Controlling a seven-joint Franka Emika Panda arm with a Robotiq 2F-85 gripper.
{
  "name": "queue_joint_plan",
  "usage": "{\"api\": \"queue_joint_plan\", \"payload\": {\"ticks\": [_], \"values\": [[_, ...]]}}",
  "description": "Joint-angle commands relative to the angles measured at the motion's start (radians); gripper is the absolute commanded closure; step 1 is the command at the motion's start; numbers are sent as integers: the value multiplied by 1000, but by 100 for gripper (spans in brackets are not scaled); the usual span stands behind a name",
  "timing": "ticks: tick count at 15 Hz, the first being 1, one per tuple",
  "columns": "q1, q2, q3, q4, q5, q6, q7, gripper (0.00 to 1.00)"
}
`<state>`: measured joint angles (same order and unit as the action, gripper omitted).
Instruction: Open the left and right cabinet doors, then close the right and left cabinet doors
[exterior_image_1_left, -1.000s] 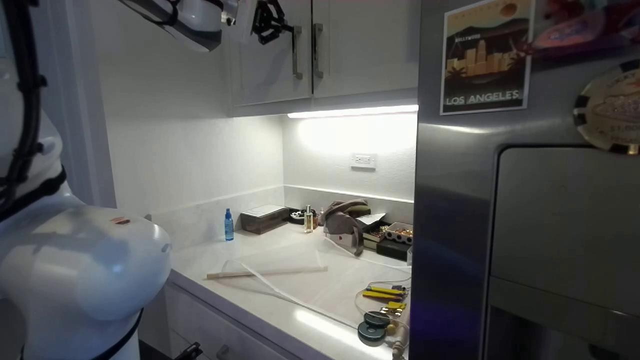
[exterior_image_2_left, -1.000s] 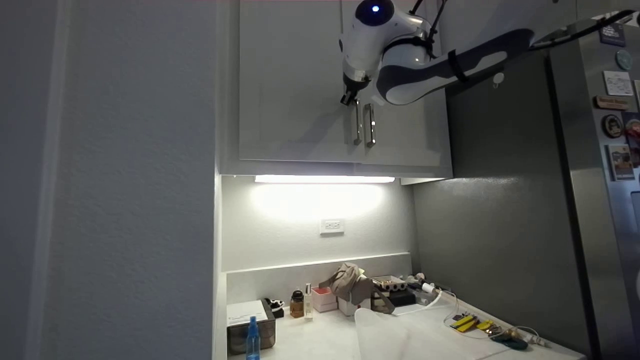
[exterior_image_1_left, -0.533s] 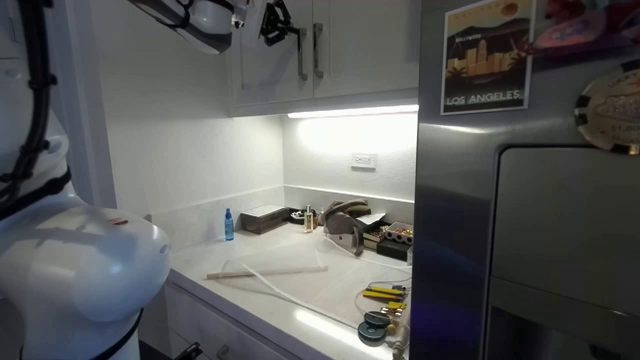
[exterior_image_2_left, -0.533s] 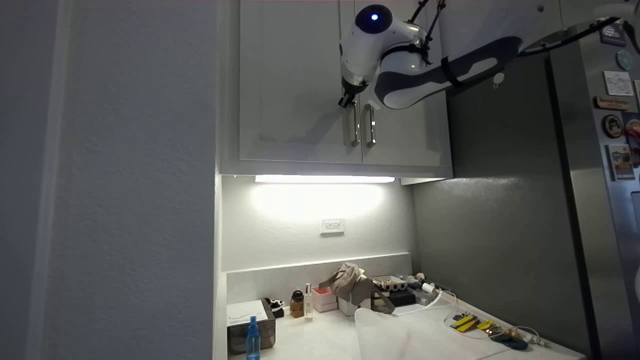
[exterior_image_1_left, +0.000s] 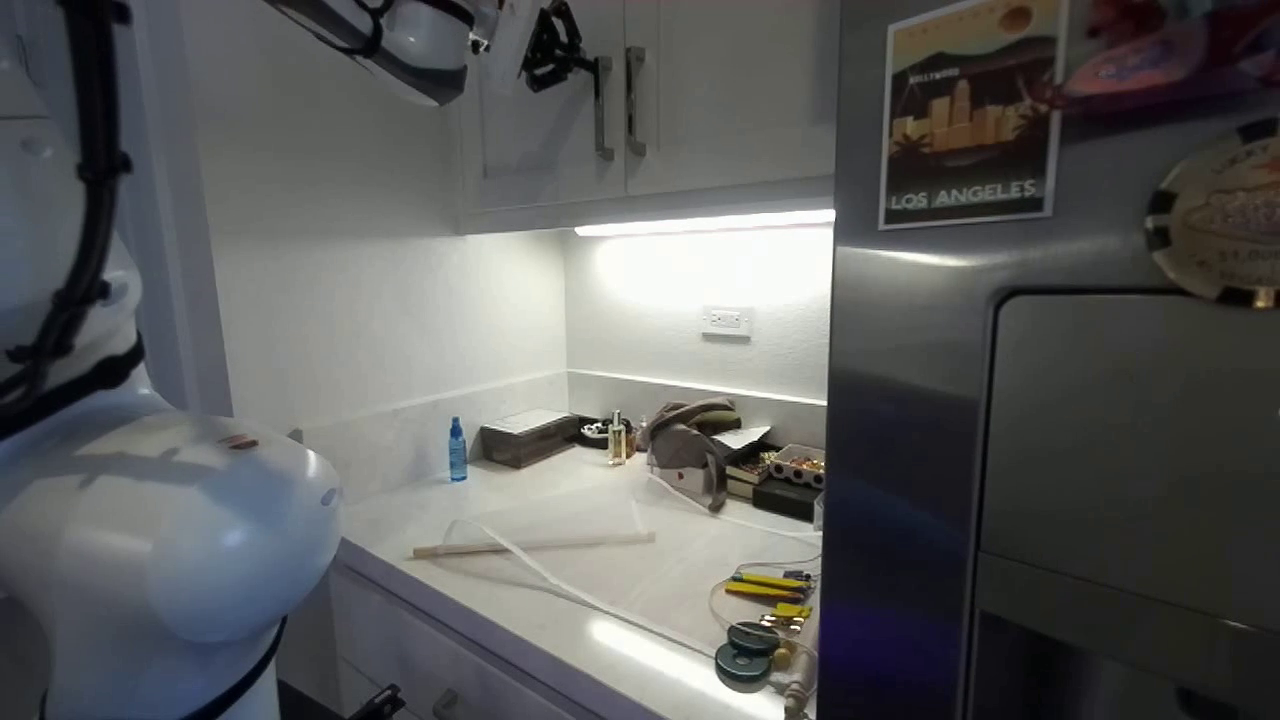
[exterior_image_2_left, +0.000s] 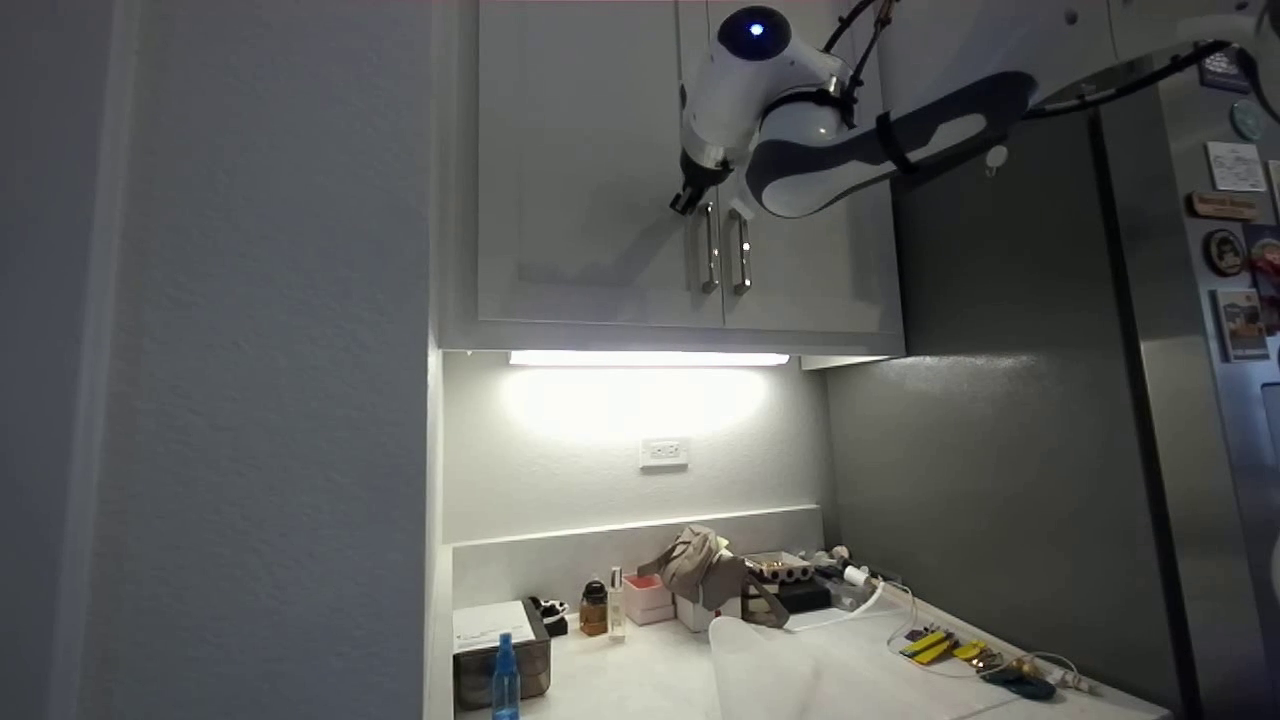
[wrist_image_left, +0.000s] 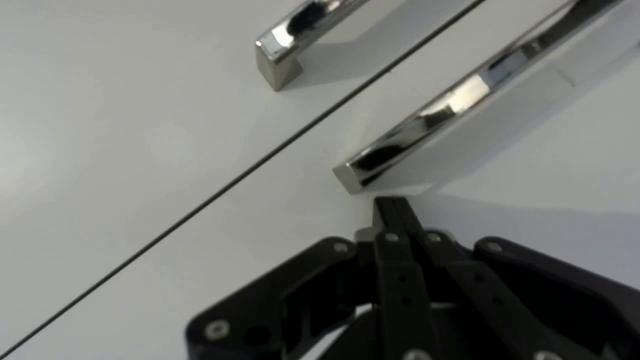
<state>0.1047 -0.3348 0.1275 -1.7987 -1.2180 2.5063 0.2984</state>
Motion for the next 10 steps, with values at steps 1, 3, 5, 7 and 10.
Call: {"api": "queue_joint_plan", "payload": {"ticks": [1,3,5,7,10], "values": [[57,-12,-57,4,252,134,-173,100],[164,-21,-123,0,446,144,-322,100],[284,-37,-180,12,636,78,-475,100],[369,-53,-206,50,823,-47,-636,73],[315,-53,-123,158,1017,-289,-780,52]]}}
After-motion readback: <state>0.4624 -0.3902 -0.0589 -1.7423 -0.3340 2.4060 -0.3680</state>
